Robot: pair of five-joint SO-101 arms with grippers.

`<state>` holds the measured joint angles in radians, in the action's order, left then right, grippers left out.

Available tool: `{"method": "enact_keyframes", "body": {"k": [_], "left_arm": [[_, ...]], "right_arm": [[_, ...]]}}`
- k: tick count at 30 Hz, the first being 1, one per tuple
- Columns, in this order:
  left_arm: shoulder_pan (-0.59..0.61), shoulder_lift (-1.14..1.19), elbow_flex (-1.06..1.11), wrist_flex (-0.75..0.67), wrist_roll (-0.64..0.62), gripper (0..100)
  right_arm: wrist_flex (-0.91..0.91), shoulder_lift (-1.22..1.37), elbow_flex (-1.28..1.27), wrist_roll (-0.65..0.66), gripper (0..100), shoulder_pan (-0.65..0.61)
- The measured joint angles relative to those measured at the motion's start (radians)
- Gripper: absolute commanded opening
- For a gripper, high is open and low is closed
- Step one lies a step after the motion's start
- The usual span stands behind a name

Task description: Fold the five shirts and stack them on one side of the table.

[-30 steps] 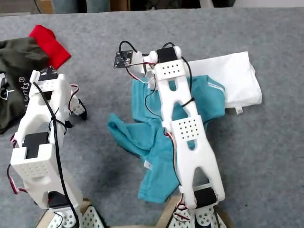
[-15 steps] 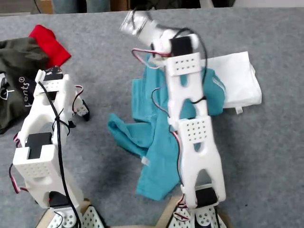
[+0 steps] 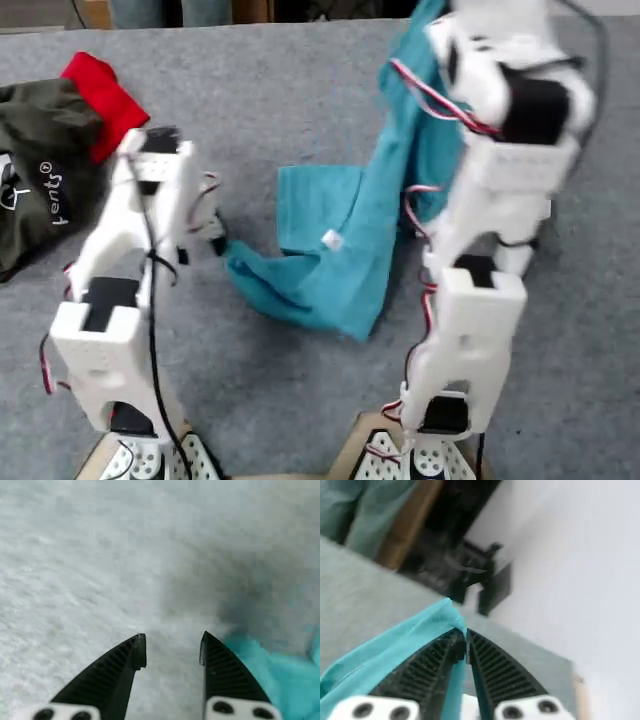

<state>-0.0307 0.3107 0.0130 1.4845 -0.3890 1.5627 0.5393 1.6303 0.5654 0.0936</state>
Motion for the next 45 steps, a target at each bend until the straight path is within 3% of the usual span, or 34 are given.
{"method": "enact_keyframes", "body": {"k": [7, 13, 19, 23, 28, 34, 45], "left_arm": [[-0.167, 0.002, -0.192, 0.115, 0.152, 20], [-0.272, 0.002, -0.325, 0.130, 0.336, 20], [-0.465, 0.002, -0.347, 0.160, 0.433, 20], [-0.577, 0.000, -0.321, 0.117, 0.408, 22], [-0.628, -0.104, -0.196, -0.015, 0.316, 23], [-0.629, -0.153, -0.041, -0.193, 0.210, 23], [-0.635, -0.049, -0.058, -0.253, 0.061, 22]], "right_arm": [[0.037, -0.058, 0.009, 0.000, 1.3, 0.092], [0.114, 0.075, 0.017, 0.000, 1.3, 0.160], [0.115, 0.187, 0.017, 0.000, 1.3, 0.227], [0.115, 0.198, 0.017, 0.000, 1.3, 0.255], [0.115, 0.198, 0.017, 0.034, 1.4, 0.270], [0.115, 0.198, 0.017, 0.058, 1.4, 0.270], [0.115, 0.198, 0.017, 0.058, 1.4, 0.270]]}}
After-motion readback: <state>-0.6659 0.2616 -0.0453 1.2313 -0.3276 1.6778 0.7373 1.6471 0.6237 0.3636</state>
